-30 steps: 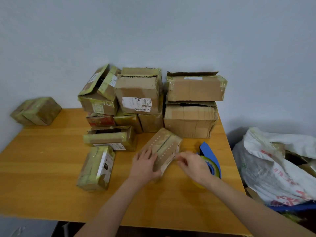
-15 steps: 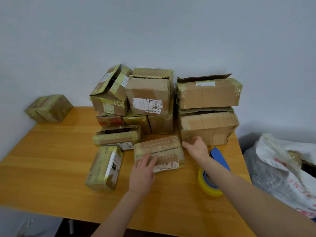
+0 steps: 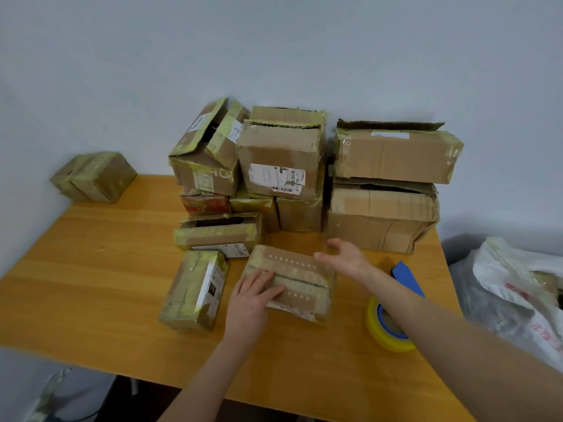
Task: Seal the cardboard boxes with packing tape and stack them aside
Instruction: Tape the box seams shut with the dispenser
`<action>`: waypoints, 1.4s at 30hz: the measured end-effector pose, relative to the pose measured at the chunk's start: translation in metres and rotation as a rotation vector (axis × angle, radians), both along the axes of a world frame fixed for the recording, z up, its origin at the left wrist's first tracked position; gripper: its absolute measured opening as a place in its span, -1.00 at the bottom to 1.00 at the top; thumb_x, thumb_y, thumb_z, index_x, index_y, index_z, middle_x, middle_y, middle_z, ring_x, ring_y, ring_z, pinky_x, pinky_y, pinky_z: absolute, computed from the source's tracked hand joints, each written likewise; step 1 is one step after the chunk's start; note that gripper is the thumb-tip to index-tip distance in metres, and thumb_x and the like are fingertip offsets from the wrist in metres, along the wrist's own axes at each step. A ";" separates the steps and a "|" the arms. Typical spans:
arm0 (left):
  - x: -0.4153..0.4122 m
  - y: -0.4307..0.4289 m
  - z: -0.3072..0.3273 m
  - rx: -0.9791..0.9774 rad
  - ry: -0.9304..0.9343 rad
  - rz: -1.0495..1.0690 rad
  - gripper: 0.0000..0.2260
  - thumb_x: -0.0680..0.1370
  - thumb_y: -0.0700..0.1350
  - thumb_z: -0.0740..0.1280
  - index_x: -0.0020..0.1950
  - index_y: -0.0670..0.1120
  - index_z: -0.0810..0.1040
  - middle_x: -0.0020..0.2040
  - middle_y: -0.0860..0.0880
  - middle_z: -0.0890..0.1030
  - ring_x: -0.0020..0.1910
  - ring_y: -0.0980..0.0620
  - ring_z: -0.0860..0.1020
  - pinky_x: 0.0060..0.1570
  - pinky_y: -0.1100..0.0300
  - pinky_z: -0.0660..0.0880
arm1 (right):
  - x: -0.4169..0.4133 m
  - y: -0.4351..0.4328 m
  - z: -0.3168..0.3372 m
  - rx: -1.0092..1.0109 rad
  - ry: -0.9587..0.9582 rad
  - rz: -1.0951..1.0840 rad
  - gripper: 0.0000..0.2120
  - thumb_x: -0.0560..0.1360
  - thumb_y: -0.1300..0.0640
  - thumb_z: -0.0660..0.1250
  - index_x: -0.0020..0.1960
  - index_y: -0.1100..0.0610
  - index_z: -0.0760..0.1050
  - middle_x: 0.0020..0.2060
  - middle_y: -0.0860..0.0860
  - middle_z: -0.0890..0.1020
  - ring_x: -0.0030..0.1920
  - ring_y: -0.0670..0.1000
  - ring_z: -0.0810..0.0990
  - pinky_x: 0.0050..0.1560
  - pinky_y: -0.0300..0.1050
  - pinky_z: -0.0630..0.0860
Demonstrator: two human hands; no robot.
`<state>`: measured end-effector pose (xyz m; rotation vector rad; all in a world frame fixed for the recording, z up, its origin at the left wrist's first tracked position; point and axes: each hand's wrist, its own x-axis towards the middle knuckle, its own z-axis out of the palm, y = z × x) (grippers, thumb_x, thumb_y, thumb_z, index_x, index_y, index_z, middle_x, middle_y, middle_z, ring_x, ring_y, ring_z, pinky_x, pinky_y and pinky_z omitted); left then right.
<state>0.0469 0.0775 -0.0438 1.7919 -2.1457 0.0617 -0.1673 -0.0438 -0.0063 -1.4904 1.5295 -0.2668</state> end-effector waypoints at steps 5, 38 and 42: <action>-0.027 0.017 0.000 0.079 0.242 0.349 -0.58 0.37 -0.27 0.44 0.22 -0.16 0.51 0.23 -0.17 0.48 0.19 -0.16 0.49 0.15 0.13 0.41 | 0.004 0.030 -0.008 -0.157 0.508 0.296 -0.51 0.48 -0.35 0.20 0.24 -0.04 0.44 0.09 0.00 0.59 0.07 0.09 0.56 -0.04 -0.02 0.54; -0.097 -0.019 0.021 0.715 0.113 0.107 0.00 0.36 0.29 0.42 0.58 0.05 -0.12 0.55 -0.11 -0.32 0.46 -0.20 0.25 0.33 -0.03 0.37 | -0.120 0.074 -0.028 0.359 -0.204 -0.575 -0.70 0.41 0.18 0.49 0.04 0.25 0.47 -0.18 0.14 0.58 -0.23 0.13 0.57 -0.25 -0.01 0.51; -0.095 -0.016 0.021 0.716 0.099 0.091 -0.01 0.38 0.25 0.44 0.59 0.04 -0.10 0.55 -0.14 -0.27 0.46 -0.20 0.24 0.34 -0.03 0.36 | -0.125 0.076 -0.022 0.419 -0.364 -0.654 -0.61 0.41 0.15 0.49 0.16 0.26 0.48 -0.05 0.18 0.63 -0.14 0.17 0.62 -0.21 0.00 0.57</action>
